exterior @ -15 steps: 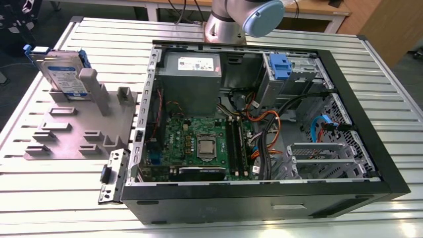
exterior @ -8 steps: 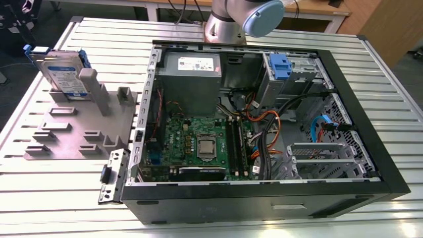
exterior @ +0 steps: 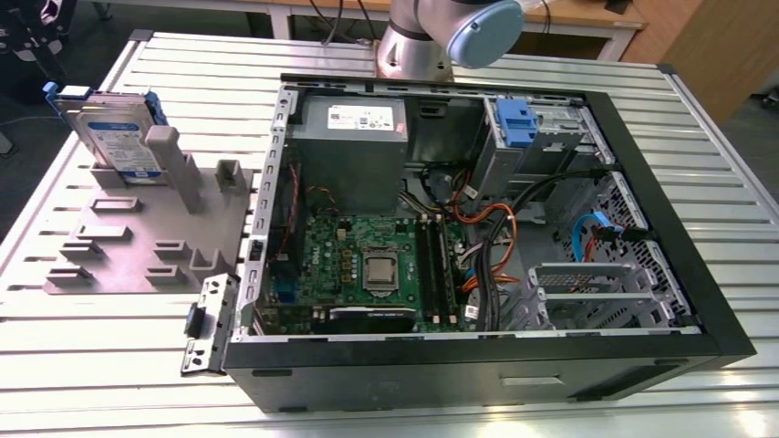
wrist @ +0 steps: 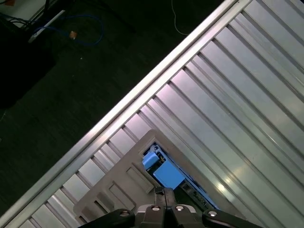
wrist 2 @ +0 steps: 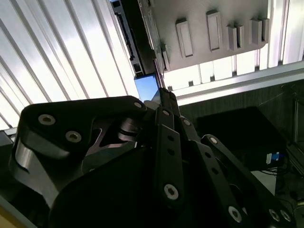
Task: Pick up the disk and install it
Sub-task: 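Pick up the disk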
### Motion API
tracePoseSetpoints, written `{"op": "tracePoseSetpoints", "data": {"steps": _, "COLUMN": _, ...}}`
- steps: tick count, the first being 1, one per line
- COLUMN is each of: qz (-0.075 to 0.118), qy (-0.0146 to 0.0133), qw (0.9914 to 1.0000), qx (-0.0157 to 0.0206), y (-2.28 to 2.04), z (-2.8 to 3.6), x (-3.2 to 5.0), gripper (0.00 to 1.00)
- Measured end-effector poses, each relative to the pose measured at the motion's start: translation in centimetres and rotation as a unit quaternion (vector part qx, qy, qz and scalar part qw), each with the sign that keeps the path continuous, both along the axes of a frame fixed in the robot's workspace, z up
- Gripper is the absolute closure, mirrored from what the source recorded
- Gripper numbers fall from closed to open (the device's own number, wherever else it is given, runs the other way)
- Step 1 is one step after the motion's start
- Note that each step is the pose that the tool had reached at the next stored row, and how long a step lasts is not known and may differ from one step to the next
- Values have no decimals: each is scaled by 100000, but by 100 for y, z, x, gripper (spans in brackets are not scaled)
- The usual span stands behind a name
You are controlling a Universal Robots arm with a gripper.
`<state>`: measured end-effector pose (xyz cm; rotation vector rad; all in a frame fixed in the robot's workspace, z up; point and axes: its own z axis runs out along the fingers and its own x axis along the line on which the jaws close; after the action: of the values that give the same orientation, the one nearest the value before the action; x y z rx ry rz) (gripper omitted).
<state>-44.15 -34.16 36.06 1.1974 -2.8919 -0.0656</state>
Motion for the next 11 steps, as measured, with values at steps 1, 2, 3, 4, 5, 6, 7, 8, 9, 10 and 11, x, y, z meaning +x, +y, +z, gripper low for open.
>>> {"op": "tracePoseSetpoints", "data": {"steps": 1, "qz": 256, "qy": 0, "qw": 100000, "qx": 2, "y": 0, "z": 0, "x": 0, "gripper": 89}}
{"op": "tracePoseSetpoints", "data": {"steps": 2, "qz": 505, "qy": 5, "qw": 99999, "qx": -1, "y": 0, "z": 0, "x": 0, "gripper": 89}}
{"op": "tracePoseSetpoints", "data": {"steps": 3, "qz": 818, "qy": 2, "qw": 99997, "qx": 2, "y": 0, "z": 0, "x": 0, "gripper": 89}}
{"op": "tracePoseSetpoints", "data": {"steps": 4, "qz": 1216, "qy": 1, "qw": 99993, "qx": 1, "y": 0, "z": 0, "x": 0, "gripper": 89}}
{"op": "tracePoseSetpoints", "data": {"steps": 5, "qz": 1692, "qy": 4, "qw": 99986, "qx": 2, "y": 0, "z": 0, "x": 0, "gripper": 89}}
{"op": "tracePoseSetpoints", "data": {"steps": 6, "qz": 2240, "qy": 0, "qw": 99975, "qx": 3, "y": 0, "z": 0, "x": 0, "gripper": 89}}
{"op": "tracePoseSetpoints", "data": {"steps": 7, "qz": 2684, "qy": -2, "qw": 99964, "qx": 4, "y": 0, "z": 0, "x": 0, "gripper": 89}}
{"op": "tracePoseSetpoints", "data": {"steps": 8, "qz": 3123, "qy": -2, "qw": 99951, "qx": 3, "y": 0, "z": 0, "x": 0, "gripper": 89}}
{"op": "tracePoseSetpoints", "data": {"steps": 9, "qz": 3560, "qy": 0, "qw": 99937, "qx": 2, "y": 0, "z": 0, "x": 0, "gripper": 89}}
{"op": "tracePoseSetpoints", "data": {"steps": 10, "qz": 4031, "qy": 2, "qw": 99919, "qx": 1, "y": 0, "z": 0, "x": 0, "gripper": 89}}
{"op": "tracePoseSetpoints", "data": {"steps": 11, "qz": 4594, "qy": -1, "qw": 99894, "qx": 1, "y": 0, "z": 0, "x": 0, "gripper": 89}}
